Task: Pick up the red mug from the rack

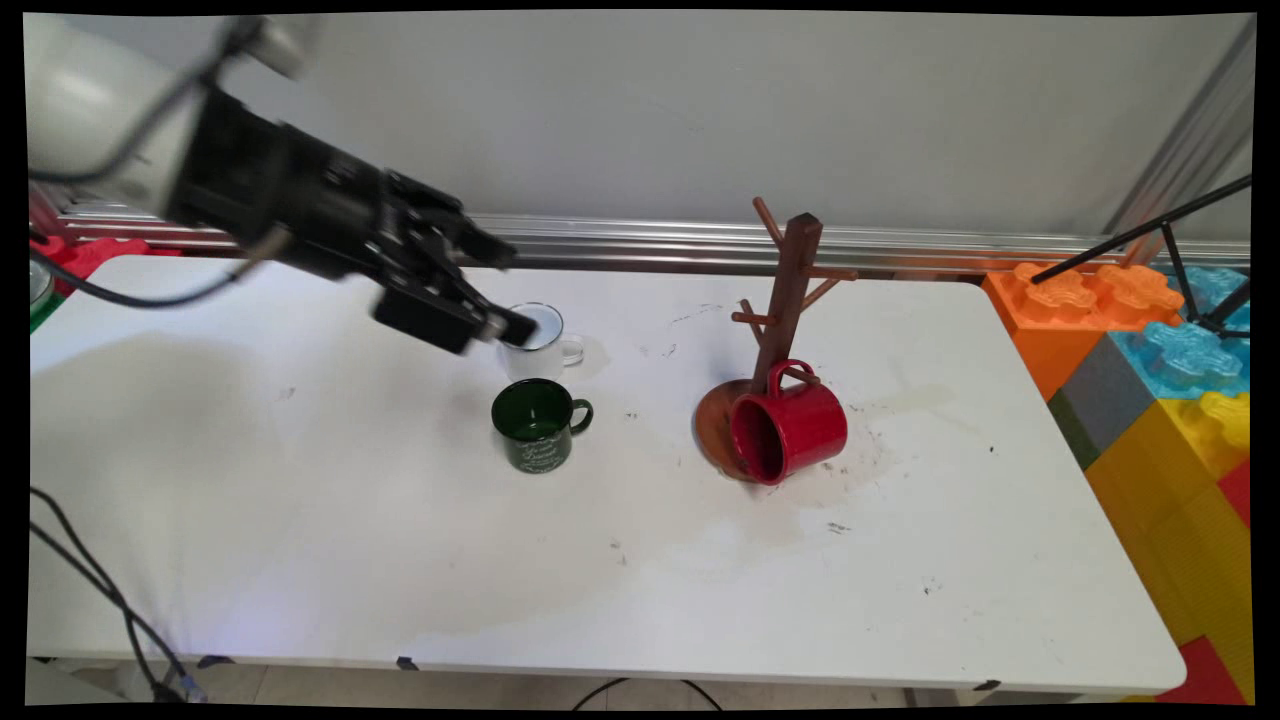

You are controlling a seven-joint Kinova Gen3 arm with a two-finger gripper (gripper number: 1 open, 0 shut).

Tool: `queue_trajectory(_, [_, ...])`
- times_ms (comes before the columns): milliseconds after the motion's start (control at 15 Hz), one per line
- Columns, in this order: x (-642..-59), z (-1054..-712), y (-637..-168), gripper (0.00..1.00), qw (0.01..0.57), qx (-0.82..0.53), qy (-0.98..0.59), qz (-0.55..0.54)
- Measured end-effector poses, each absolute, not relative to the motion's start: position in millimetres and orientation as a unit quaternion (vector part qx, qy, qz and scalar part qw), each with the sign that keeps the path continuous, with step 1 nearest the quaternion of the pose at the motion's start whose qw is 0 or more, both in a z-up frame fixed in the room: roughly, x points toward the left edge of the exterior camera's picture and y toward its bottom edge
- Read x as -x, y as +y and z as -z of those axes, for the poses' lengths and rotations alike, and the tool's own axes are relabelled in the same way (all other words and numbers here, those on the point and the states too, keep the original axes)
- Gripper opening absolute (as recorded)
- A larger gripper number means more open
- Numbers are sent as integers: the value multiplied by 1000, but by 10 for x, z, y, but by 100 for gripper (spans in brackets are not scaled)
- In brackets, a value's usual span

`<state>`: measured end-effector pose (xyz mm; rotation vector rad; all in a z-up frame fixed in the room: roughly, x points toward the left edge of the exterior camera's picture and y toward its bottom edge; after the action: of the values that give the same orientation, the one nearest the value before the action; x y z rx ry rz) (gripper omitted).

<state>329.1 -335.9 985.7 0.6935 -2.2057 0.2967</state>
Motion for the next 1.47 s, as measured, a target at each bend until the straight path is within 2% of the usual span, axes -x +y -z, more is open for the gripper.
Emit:
queue_trajectory(667, [-2333, -9278, -3520, 100, 352, -291, -883, -108])
queue_trajectory(1467, [-1611, -8631, -3690, 100, 351, -270, -890, -106])
